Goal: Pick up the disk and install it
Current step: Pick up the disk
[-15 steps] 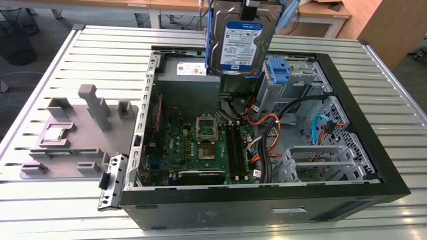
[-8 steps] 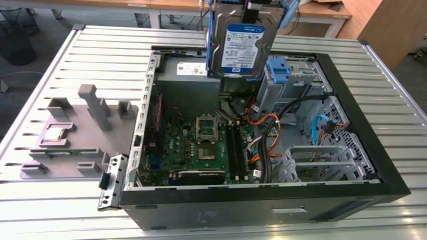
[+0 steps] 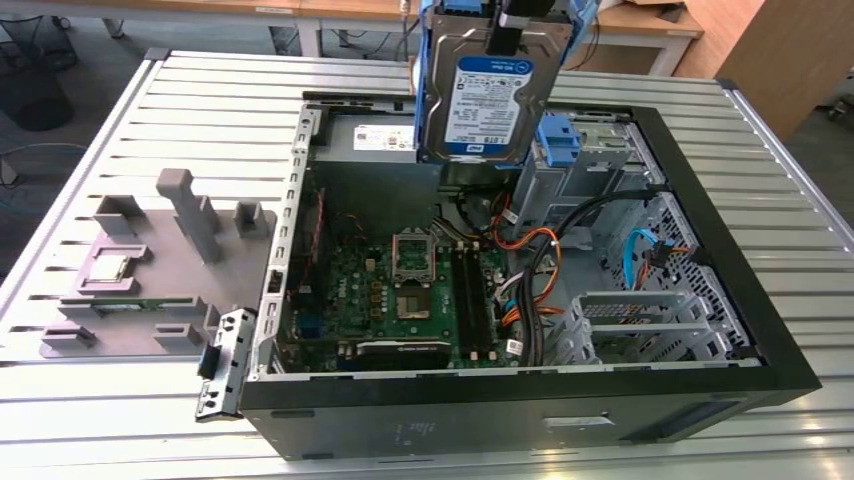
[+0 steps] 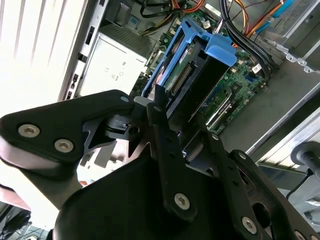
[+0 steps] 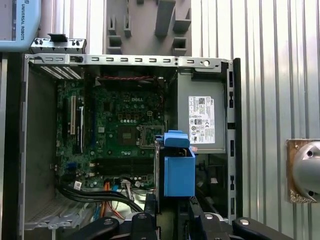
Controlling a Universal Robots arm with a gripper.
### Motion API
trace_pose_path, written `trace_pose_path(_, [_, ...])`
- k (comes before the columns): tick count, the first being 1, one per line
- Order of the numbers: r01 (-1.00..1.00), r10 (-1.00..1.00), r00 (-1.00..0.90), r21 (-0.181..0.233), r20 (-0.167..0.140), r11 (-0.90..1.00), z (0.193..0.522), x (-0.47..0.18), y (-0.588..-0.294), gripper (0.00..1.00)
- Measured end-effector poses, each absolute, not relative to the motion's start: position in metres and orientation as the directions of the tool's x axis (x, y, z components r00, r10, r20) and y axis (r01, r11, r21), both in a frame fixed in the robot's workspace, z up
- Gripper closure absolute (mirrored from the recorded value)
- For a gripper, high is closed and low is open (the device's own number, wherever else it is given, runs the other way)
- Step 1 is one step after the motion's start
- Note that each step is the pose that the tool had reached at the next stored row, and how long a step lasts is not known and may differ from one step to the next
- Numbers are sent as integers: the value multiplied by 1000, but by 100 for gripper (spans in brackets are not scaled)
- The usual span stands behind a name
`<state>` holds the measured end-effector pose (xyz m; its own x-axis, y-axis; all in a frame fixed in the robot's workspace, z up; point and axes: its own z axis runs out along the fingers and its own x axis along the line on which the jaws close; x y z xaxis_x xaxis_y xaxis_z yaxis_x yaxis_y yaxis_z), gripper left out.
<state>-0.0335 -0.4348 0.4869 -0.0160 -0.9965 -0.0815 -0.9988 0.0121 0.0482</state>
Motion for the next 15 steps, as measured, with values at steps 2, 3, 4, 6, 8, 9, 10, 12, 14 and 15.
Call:
trace_pose_path(2, [-999,-997,-16,48,-81,12,487,-33,-438,65])
trace_pose_path(3, [-999,-997,-16,48,-82,12,487,-33,-439,65])
trace_pose_path(4, [-999,-997,-16,48,-82,12,487,-33,-440,65])
trace_pose_path(6, [-999,-997,-16,48,-81,12,487,-33,-443,65])
trace_pose_path(8, [-999,-997,-16,48,-81,12,486,-32,-445,65])
trace_pose_path(9, [-999,-997,-16,48,-81,12,486,-32,-447,65])
trace_pose_path(10, [-999,-997,-16,48,-82,12,486,-32,-448,65])
trace_pose_path(12, [-999,-997,-16,48,-82,12,486,-32,-450,65])
trace_pose_path(14, [-999,-997,-16,48,-81,12,486,-32,-453,65])
trace_pose_path(15, [-999,-997,-16,48,-81,12,486,-31,-454,65])
